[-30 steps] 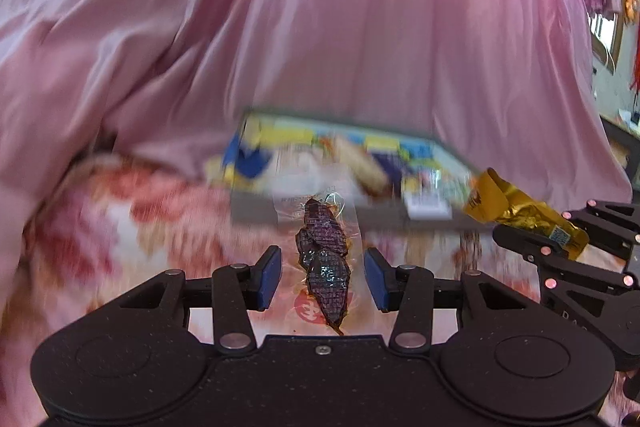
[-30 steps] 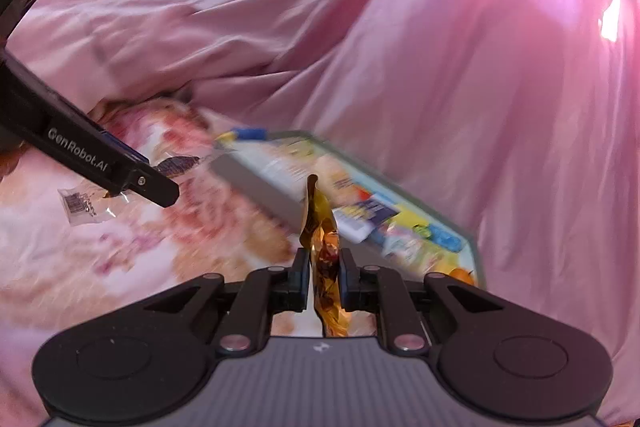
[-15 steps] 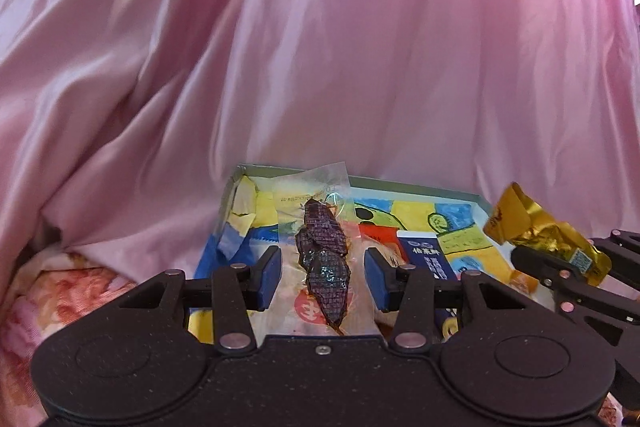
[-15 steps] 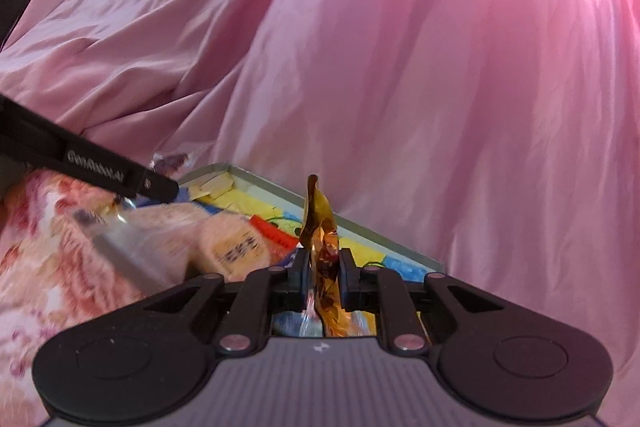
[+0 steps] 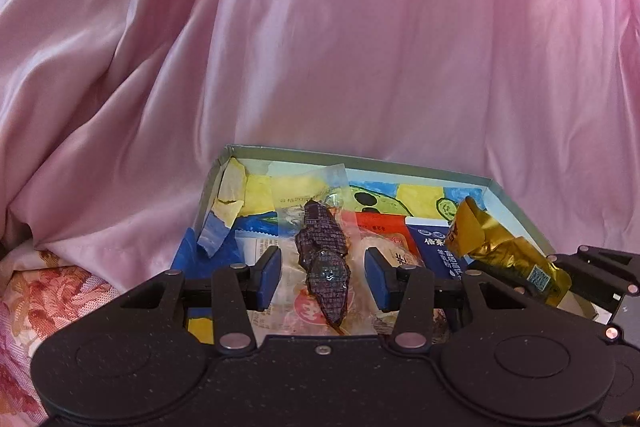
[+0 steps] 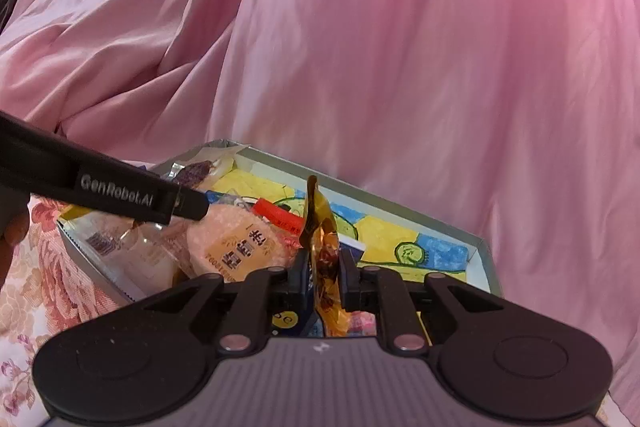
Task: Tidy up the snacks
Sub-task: 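Carry the meat stick and yellow pouch with both grippers over the grey tray, then lower both items into the tray and open both grippers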
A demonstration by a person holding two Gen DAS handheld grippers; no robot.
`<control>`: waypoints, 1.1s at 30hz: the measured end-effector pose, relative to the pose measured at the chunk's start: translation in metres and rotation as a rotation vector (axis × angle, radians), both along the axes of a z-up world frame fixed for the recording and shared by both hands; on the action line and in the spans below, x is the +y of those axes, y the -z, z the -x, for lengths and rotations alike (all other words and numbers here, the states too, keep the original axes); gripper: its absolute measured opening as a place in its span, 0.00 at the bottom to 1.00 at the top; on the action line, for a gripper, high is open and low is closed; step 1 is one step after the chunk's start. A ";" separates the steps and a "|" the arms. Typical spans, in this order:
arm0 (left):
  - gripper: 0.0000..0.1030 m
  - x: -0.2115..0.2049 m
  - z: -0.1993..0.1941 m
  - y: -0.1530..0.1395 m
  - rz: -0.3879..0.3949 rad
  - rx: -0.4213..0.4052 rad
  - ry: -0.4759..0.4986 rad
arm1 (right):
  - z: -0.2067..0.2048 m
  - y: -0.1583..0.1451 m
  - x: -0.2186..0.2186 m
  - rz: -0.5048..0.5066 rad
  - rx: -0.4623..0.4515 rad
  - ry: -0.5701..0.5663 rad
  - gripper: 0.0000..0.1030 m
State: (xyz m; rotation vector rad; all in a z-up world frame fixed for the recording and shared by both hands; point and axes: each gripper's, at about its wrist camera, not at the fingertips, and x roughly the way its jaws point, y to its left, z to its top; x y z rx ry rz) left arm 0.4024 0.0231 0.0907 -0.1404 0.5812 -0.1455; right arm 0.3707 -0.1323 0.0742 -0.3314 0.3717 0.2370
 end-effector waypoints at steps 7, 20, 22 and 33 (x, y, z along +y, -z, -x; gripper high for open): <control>0.50 0.006 -0.002 0.002 0.048 0.039 -0.010 | -0.002 -0.004 -0.003 -0.051 0.030 0.008 0.18; 0.86 0.015 0.009 -0.014 0.066 -0.008 -0.071 | 0.002 -0.013 -0.006 -0.118 0.033 -0.036 0.45; 0.90 0.017 0.014 -0.018 0.063 -0.028 -0.082 | 0.005 -0.015 -0.008 -0.137 0.025 -0.031 0.50; 0.99 0.013 0.048 -0.044 0.033 -0.109 -0.137 | 0.034 -0.038 -0.033 -0.267 -0.067 0.020 0.83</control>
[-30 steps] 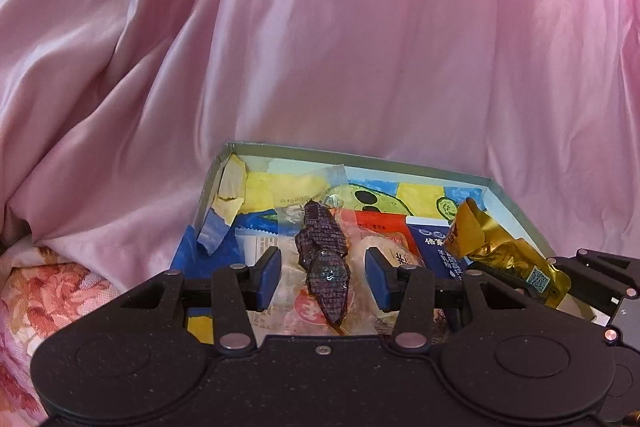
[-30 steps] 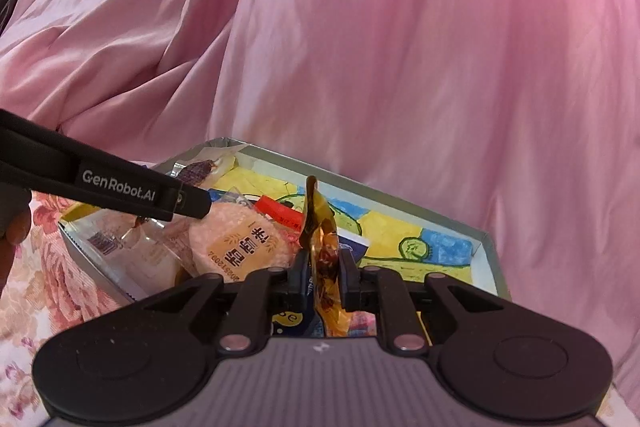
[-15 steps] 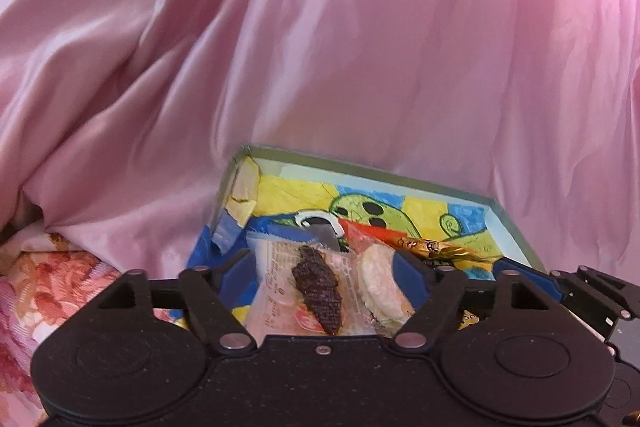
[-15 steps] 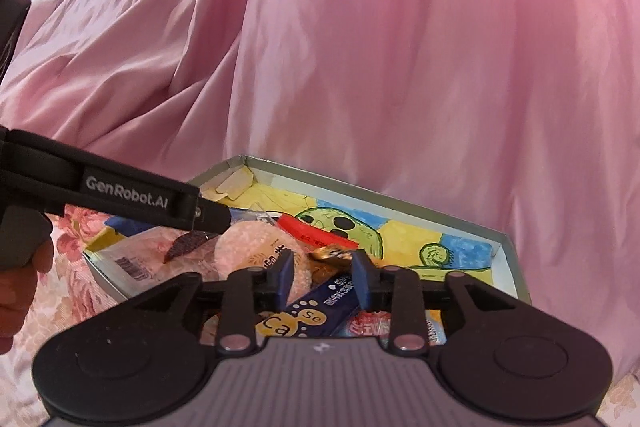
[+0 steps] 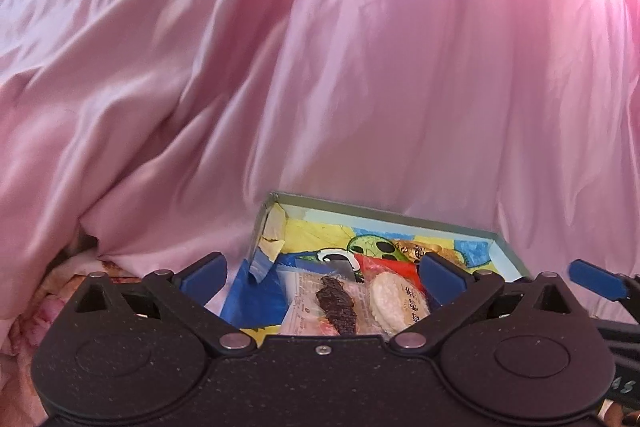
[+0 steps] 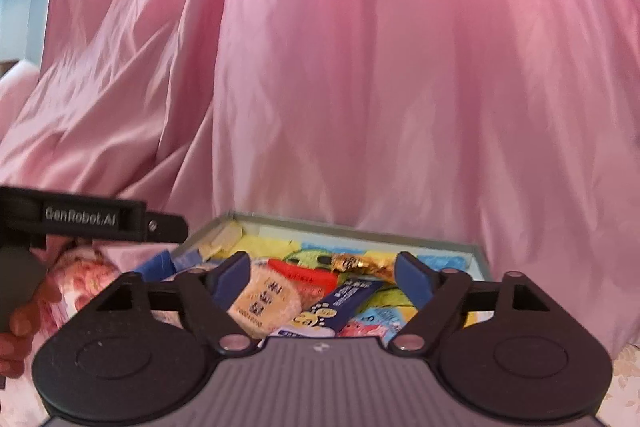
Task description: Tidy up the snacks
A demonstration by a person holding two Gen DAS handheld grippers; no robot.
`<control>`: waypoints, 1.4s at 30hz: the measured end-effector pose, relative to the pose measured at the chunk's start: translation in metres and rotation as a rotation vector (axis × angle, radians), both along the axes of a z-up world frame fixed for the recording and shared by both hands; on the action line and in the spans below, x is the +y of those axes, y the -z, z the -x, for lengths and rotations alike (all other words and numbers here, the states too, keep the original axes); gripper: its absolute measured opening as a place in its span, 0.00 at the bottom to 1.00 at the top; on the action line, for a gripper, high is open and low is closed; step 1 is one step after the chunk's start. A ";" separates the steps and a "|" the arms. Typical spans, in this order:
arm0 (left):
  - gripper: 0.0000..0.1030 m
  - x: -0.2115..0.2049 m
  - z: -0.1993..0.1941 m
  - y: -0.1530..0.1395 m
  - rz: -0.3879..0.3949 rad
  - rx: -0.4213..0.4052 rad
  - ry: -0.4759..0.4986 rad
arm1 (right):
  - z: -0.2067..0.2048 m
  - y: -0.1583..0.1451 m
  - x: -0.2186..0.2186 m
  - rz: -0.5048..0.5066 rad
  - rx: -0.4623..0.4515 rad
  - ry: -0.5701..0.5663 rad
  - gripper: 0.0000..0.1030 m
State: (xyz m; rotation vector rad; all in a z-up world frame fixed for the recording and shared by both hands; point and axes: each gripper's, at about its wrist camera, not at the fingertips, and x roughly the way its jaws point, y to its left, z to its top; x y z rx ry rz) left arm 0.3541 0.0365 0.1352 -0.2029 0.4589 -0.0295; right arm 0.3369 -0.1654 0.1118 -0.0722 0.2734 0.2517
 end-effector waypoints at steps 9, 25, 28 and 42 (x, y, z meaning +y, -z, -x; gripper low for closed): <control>0.99 -0.001 0.037 -0.013 -0.026 -0.045 -0.042 | 0.036 -0.015 -0.016 -0.086 -0.065 0.031 0.93; 0.99 0.001 0.121 -0.009 -0.041 -0.102 -0.056 | 0.101 -0.013 -0.016 -0.131 -0.132 0.027 1.00; 0.99 0.001 0.134 -0.004 -0.051 -0.108 -0.056 | 0.115 -0.011 -0.015 -0.124 -0.143 0.028 1.00; 0.99 0.005 0.180 0.023 -0.080 -0.114 -0.062 | 0.165 0.012 -0.006 -0.084 -0.154 0.011 1.00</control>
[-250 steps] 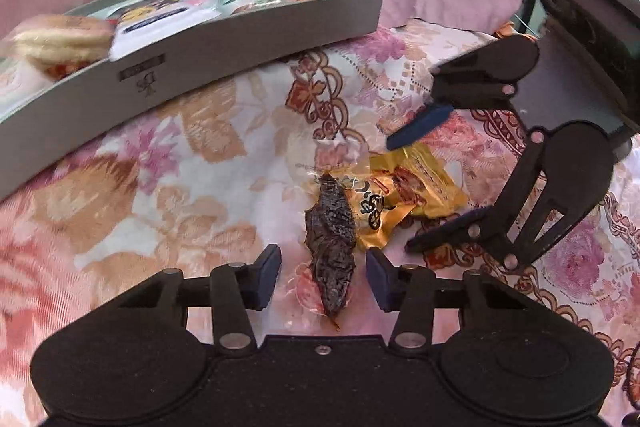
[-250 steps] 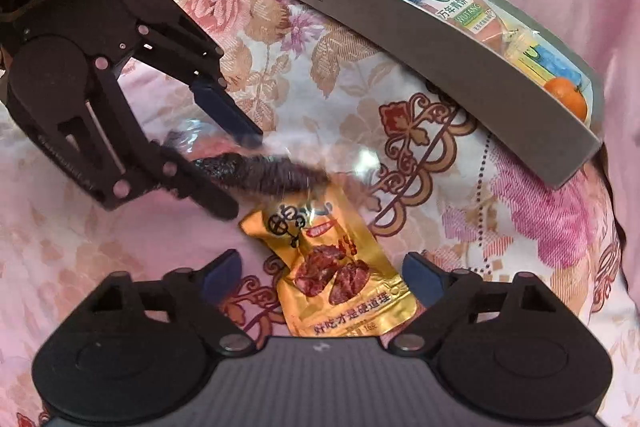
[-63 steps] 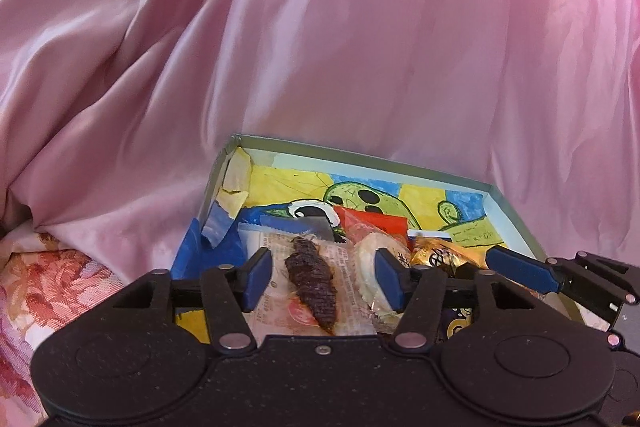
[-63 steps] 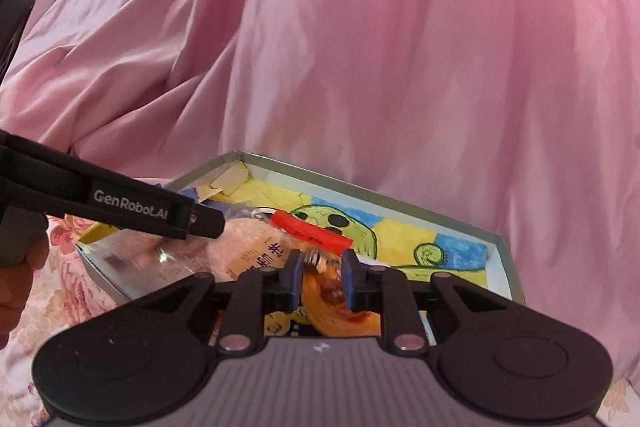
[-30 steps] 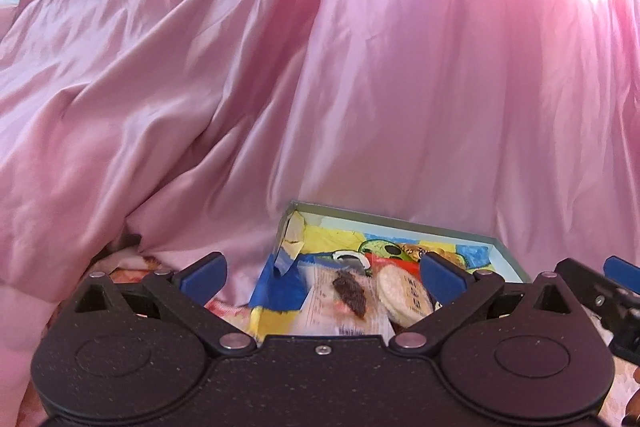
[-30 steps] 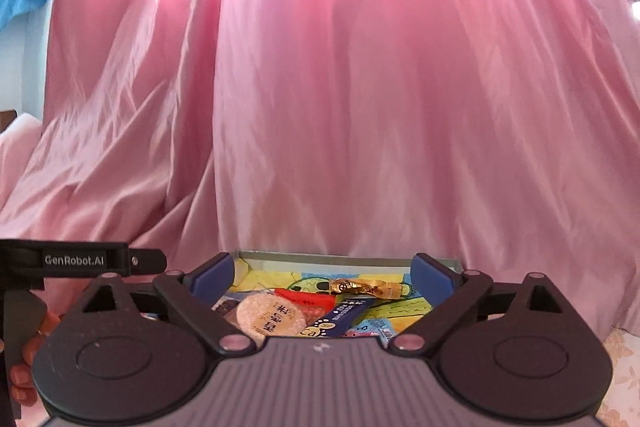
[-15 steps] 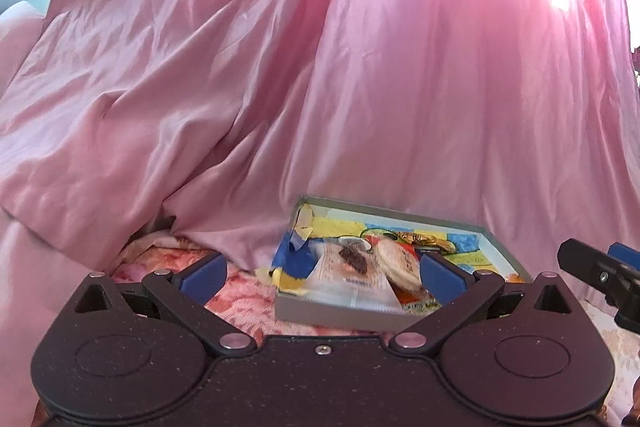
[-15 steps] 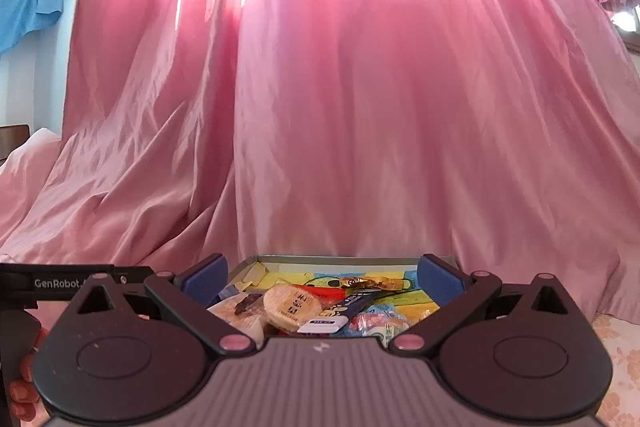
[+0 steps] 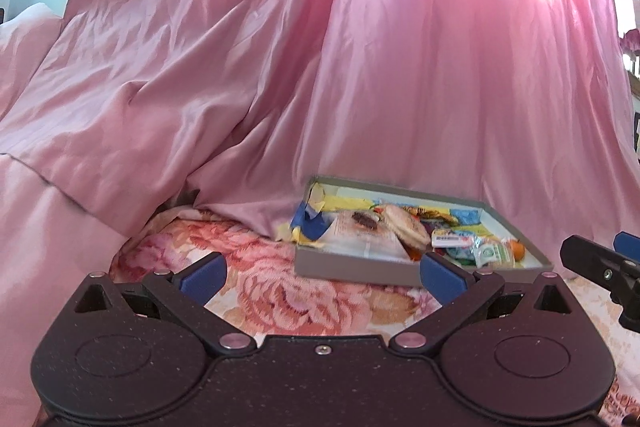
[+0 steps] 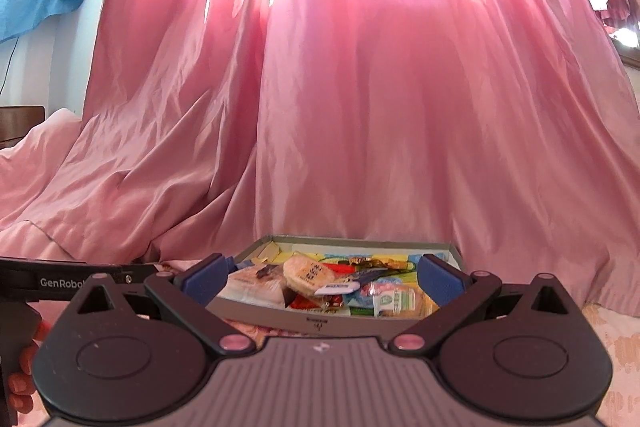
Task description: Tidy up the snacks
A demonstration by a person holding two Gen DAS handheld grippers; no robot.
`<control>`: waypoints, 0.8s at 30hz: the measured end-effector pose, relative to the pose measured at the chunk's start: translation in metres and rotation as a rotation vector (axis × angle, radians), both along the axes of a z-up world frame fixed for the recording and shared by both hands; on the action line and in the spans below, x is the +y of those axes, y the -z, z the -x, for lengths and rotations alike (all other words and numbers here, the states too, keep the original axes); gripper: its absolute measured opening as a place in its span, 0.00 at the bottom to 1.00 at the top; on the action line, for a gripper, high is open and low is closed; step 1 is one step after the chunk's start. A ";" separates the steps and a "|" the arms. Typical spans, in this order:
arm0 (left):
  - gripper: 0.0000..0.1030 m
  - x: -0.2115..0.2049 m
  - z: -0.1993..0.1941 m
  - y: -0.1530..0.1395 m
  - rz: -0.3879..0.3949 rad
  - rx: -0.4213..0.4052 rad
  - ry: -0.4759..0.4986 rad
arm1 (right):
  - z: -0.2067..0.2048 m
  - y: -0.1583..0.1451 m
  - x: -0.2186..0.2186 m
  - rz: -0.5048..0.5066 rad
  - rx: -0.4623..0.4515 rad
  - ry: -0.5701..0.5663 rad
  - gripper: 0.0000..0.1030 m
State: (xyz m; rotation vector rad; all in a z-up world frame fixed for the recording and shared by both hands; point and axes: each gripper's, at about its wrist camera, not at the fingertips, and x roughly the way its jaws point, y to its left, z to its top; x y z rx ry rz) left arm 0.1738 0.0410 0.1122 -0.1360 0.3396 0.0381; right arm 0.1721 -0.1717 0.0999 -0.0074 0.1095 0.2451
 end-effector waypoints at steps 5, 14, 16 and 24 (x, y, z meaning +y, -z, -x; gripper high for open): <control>0.99 0.002 0.016 0.012 -0.005 0.002 -0.010 | 0.015 0.012 0.000 -0.007 0.020 0.019 1.00; 0.99 0.006 0.044 0.036 -0.030 0.006 -0.005 | 0.038 0.041 0.000 -0.009 0.079 0.060 1.00; 0.99 0.007 0.049 0.041 -0.032 0.009 -0.004 | 0.042 0.047 -0.001 -0.016 0.092 0.068 1.00; 0.99 0.010 0.072 0.062 -0.044 0.035 -0.013 | 0.054 0.060 -0.007 -0.039 0.138 0.113 1.00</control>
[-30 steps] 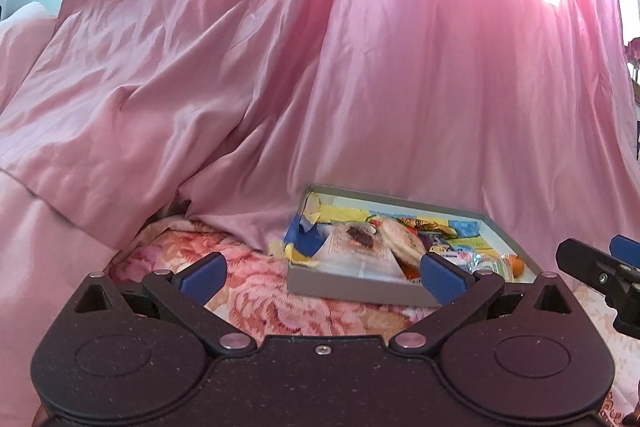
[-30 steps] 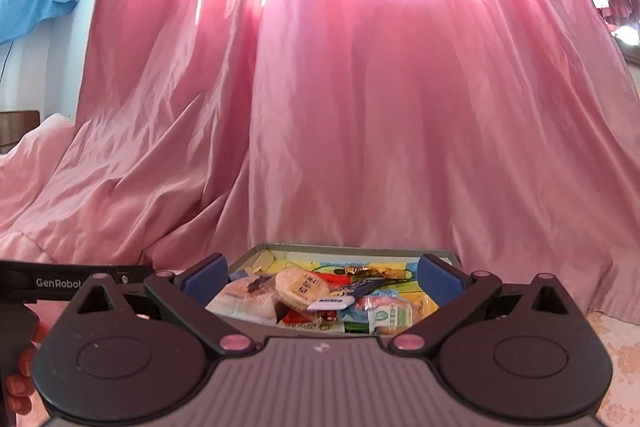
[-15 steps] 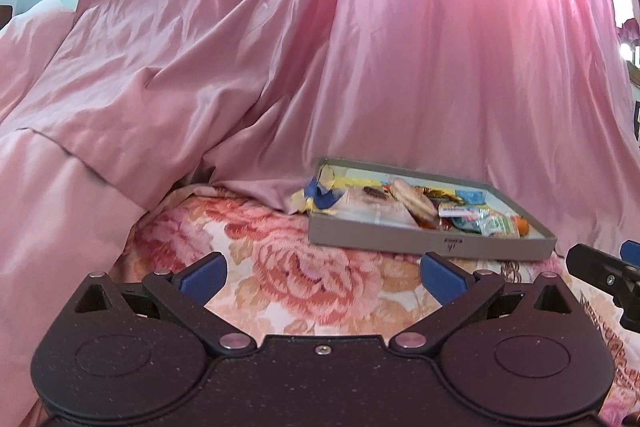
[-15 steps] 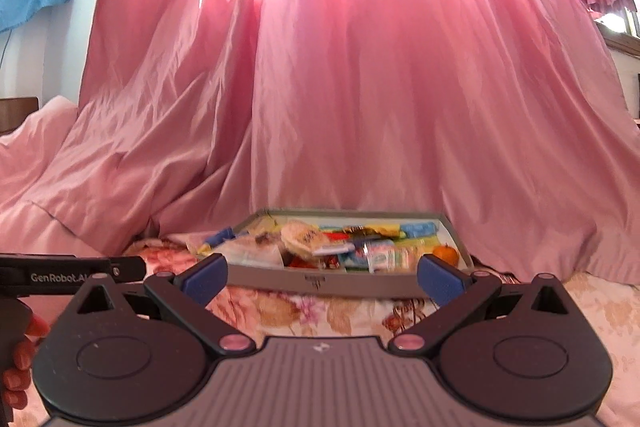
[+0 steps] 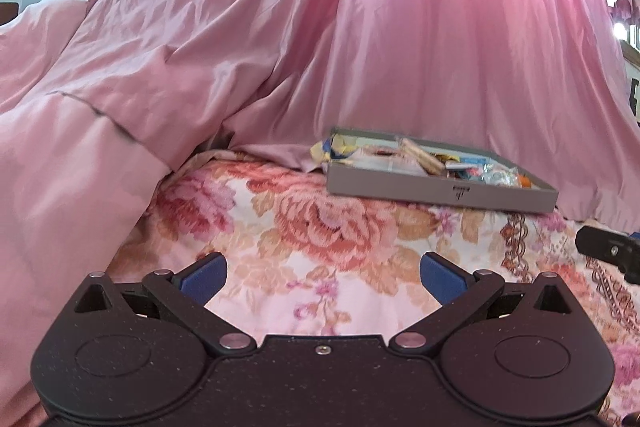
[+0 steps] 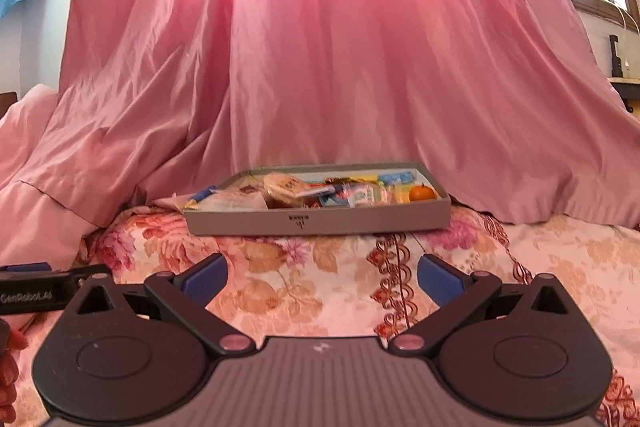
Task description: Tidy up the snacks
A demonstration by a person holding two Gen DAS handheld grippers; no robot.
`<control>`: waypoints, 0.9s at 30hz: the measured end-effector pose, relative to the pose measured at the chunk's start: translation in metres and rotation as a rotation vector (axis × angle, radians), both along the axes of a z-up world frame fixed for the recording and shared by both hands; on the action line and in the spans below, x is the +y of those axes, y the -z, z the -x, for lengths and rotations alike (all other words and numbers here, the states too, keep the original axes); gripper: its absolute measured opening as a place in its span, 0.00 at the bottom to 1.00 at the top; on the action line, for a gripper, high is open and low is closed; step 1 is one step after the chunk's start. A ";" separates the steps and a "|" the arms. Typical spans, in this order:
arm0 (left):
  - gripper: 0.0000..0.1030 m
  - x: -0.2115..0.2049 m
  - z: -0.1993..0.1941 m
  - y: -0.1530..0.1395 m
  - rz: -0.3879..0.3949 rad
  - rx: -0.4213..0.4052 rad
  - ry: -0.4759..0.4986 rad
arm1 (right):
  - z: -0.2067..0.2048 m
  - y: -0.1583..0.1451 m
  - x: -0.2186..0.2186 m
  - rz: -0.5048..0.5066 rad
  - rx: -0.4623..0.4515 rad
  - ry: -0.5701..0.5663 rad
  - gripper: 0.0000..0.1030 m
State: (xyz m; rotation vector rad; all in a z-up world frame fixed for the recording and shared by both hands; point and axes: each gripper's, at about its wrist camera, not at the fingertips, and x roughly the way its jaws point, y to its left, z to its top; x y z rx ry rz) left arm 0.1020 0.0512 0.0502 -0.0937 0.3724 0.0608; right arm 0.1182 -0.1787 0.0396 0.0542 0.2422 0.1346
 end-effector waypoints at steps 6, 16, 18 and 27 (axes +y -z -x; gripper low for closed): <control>0.99 0.003 0.011 0.010 -0.012 0.020 -0.011 | 0.010 0.010 0.003 0.024 0.031 0.005 1.00; 0.99 0.003 0.026 0.022 -0.001 0.009 0.014 | 0.029 0.026 0.015 0.084 0.044 0.009 1.00; 0.99 0.002 0.028 0.025 0.001 0.014 0.011 | 0.031 0.027 0.016 0.085 0.042 0.010 1.00; 0.99 -0.003 0.033 0.029 -0.011 0.022 0.016 | 0.033 0.028 0.014 0.087 0.034 0.023 1.00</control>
